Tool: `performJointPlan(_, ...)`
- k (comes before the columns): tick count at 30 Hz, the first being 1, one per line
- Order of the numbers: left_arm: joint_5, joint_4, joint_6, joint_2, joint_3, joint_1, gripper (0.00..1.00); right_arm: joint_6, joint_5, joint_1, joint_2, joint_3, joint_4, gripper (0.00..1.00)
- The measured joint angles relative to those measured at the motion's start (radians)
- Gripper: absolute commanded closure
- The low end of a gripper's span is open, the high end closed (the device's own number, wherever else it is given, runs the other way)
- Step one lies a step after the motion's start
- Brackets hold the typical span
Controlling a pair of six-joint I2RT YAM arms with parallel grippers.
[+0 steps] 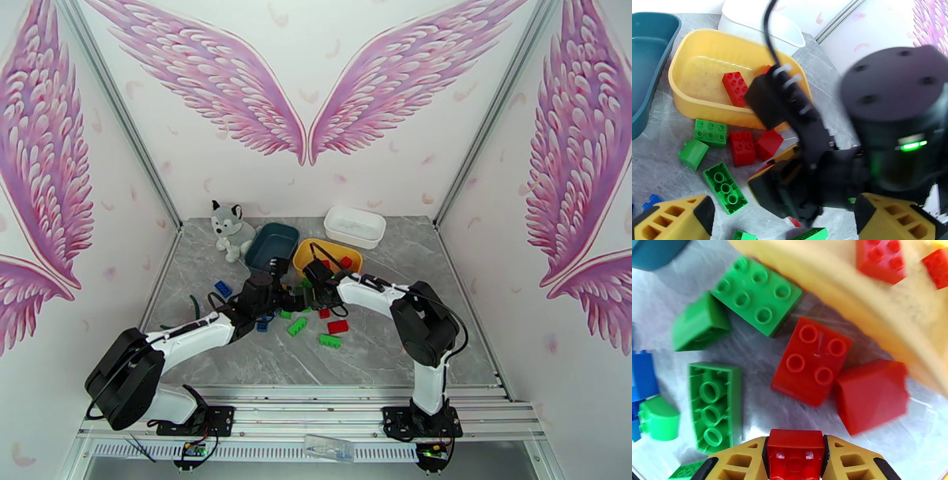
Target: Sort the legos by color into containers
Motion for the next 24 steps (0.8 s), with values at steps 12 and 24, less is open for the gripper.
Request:
performJointPlan(12,0.087,0.203,-0.046,0.058,0.002,0.016,0.01,-0.037,0.097,-0.032,-0.02,0.274,-0.15,0.64)
performJointPlan(24,0.105,0.184,-0.048,0.072,-0.021,0.019,0.01,-0.032,0.144,-0.164,0.315,0.694,-0.21,0.56)
